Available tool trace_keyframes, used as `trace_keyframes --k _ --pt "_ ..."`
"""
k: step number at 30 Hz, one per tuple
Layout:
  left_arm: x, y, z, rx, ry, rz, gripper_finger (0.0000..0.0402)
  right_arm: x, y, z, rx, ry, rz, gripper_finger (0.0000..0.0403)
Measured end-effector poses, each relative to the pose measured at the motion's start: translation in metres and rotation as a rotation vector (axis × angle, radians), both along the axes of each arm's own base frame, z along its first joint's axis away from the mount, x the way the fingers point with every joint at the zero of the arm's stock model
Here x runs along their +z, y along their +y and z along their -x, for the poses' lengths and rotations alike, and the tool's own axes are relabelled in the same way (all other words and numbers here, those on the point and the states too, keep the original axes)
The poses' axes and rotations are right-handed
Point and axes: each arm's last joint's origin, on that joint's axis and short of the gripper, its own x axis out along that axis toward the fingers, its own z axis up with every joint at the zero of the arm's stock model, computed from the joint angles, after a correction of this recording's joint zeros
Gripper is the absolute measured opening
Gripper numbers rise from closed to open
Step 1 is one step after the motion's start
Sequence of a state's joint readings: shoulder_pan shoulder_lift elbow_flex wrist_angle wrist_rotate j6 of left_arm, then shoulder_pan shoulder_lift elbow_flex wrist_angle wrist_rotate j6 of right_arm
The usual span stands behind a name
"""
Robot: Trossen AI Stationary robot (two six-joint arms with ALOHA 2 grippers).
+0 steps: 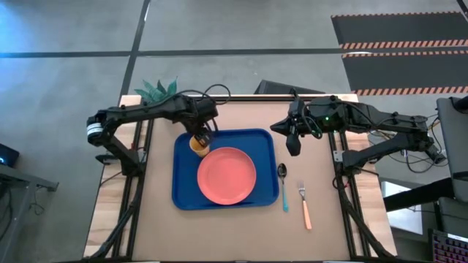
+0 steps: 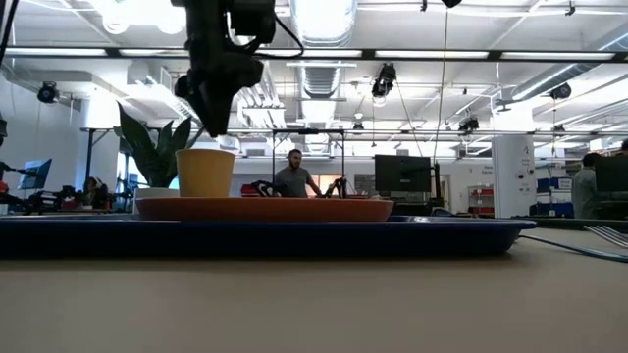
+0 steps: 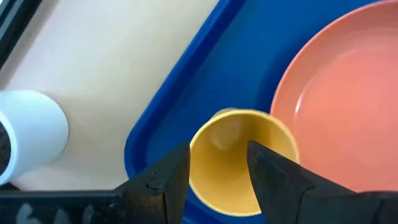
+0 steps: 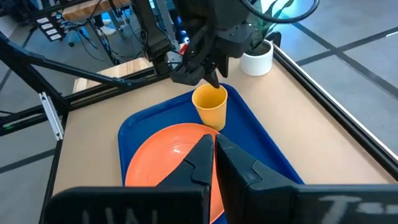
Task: Pick and place plate/cup/fork/spoon on tray
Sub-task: Adjust the yellow cup
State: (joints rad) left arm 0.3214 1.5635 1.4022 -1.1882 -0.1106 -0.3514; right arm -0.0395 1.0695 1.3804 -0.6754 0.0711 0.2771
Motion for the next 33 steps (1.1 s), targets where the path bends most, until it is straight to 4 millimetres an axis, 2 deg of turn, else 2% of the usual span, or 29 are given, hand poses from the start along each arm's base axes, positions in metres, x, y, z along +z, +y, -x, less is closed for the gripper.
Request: trace_keyframes --k 6,19,33 --pt "-0.008 0.001 0.006 -0.012 0.064 0.016 0.0142 0.000 0.000 0.000 -0.001 0.000 -0.001 0.0008" --pt "-0.022 0.006 0.001 -0.007 0.103 0.060 0.0142 0.000 0.000 0.000 -0.002 -0.001 -0.002 0.0008" --pt "-0.051 0.004 0.007 -0.029 0.191 0.087 0.0141 0.000 0.000 0.000 -0.001 -0.001 0.000 0.0008"
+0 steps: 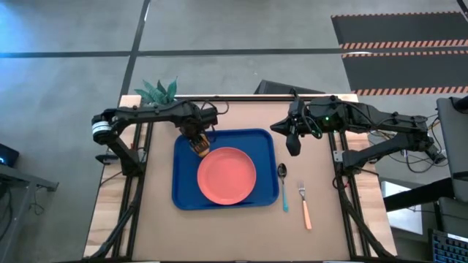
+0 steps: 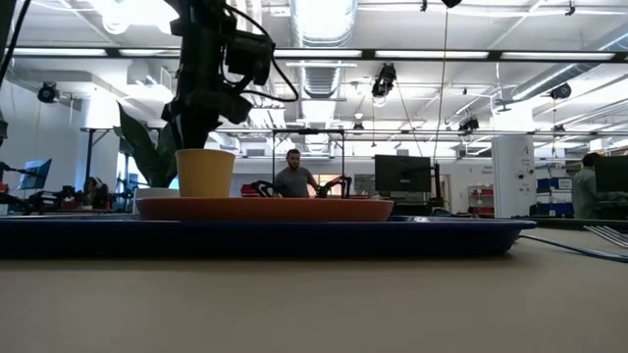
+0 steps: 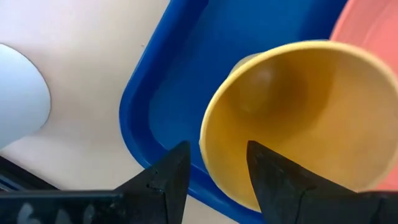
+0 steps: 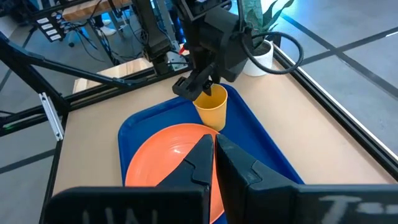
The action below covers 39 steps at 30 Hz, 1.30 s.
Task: Pick and place plate/cup/fork/spoon on tray
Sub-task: Adjust the yellow cup
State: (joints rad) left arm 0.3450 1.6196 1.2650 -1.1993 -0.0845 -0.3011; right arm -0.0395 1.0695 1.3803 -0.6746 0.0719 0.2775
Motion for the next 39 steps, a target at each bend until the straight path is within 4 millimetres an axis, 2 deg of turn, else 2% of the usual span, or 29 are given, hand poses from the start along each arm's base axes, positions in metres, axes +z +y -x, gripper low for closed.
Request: trace_keyframes --k 8,11,15,16,22,27,33,39 --pt "-0.009 0.000 0.000 0.006 -0.007 -0.003 0.0129 0.000 0.000 0.000 0.000 -0.002 0.001 0.0008" --pt "-0.009 0.000 0.000 0.006 -0.009 -0.004 0.0093 0.000 0.000 0.000 -0.006 -0.003 0.003 0.0008" --pt "-0.009 0.000 0.000 0.006 -0.012 -0.004 0.0018 0.001 0.000 0.000 -0.006 -0.007 0.004 0.0008" --pt "-0.008 0.000 0.000 0.008 -0.014 -0.002 0.0011 0.001 0.000 0.000 -0.006 -0.007 0.004 0.0008" --pt "-0.006 -0.003 0.007 0.007 0.045 0.023 0.0002 0.001 0.000 0.000 -0.006 -0.010 0.004 0.0008" --pt "0.008 -0.007 0.021 0.022 0.116 0.040 0.0000 0.001 0.000 0.000 -0.006 -0.011 0.005 0.0008" --pt "0.024 -0.012 0.028 0.039 0.011 0.094 0.0001 0.001 0.000 -0.001 -0.004 -0.015 0.012 0.0008" --pt "0.028 -0.012 0.032 0.068 -0.005 0.100 0.0000 0.002 0.000 -0.001 -0.004 -0.028 0.012 0.0008"
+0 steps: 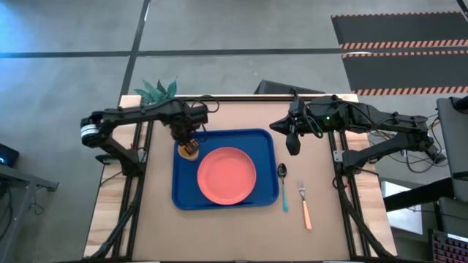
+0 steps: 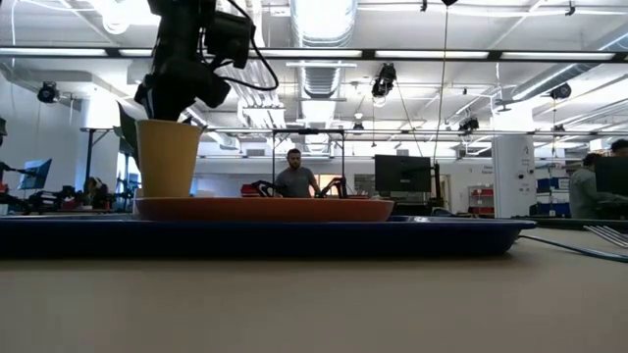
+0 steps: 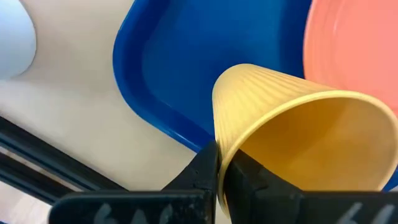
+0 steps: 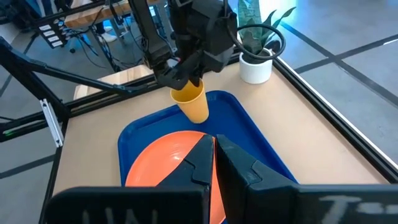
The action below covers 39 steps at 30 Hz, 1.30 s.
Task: Pick and place plate/cup/fork/spoon on tray
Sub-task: Adjust the yellow cup
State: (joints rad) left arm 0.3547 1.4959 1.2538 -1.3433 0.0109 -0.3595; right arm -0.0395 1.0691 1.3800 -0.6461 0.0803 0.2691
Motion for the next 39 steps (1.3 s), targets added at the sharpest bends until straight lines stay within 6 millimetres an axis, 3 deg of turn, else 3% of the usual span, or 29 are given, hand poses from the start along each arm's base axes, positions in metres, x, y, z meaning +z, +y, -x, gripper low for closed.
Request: trace_keyframes --k 17,29,39 --pt "-0.013 0.019 0.007 0.029 0.014 0.026 0.0000 -0.008 -0.001 -0.014 0.000 0.027 -0.001 0.0008" --pt "-0.043 0.020 0.017 0.036 0.035 0.094 0.0000 -0.009 -0.001 -0.017 0.006 0.025 0.009 0.0008" --pt "-0.037 0.024 0.011 0.033 -0.021 0.043 0.0000 -0.009 -0.001 -0.017 0.005 0.021 0.007 0.0008"
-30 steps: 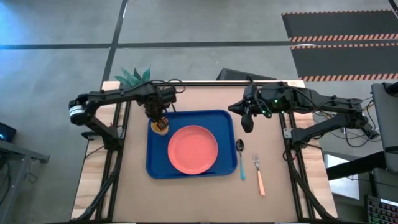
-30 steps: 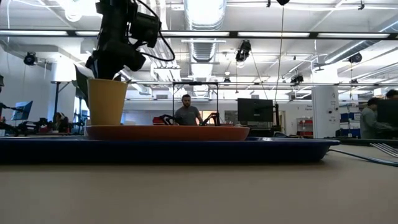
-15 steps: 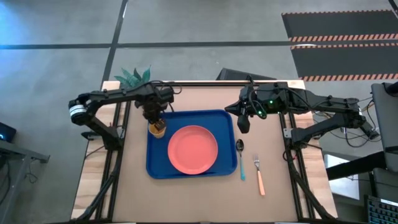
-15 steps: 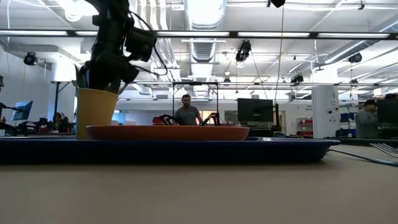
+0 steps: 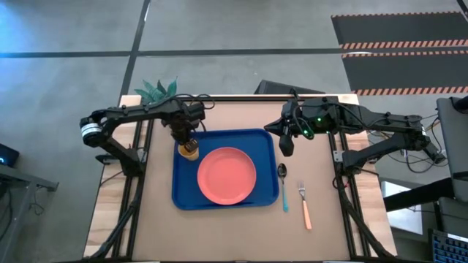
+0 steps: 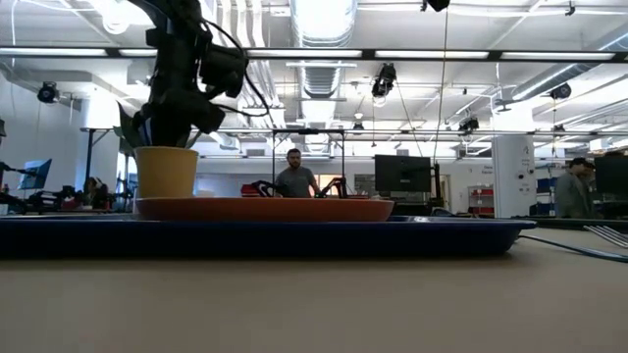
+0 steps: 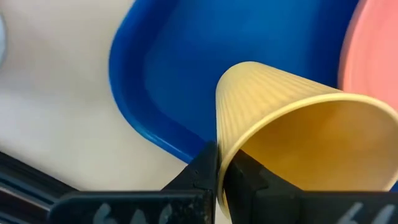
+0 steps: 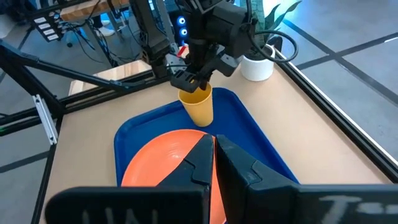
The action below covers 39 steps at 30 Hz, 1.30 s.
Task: Pick and place plate/cup/fork/spoon on tray
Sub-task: Adjust the yellow cup, then adjust the pink plate
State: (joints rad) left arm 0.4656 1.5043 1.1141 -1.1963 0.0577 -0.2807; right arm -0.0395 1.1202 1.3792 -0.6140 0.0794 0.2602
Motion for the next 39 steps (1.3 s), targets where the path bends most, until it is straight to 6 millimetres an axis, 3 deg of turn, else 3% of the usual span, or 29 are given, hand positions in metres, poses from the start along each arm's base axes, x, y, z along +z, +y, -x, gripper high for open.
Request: trace_keyframes --k 18,30,35,39 --pt "0.000 -0.001 0.002 0.006 0.022 -0.002 0.0003 0.000 0.000 0.000 -0.003 -0.003 -0.008 0.0008" --pt "0.005 0.000 0.001 0.000 0.013 -0.008 0.0107 0.000 0.000 0.000 -0.003 -0.002 -0.008 0.0008" --pt "0.023 0.003 -0.001 -0.002 0.001 -0.012 0.0142 -0.003 0.000 0.002 -0.004 0.045 -0.011 0.0008" --pt "0.052 0.006 -0.006 0.004 -0.085 -0.056 0.0148 -0.012 0.000 0.007 -0.022 0.139 -0.045 0.0008"
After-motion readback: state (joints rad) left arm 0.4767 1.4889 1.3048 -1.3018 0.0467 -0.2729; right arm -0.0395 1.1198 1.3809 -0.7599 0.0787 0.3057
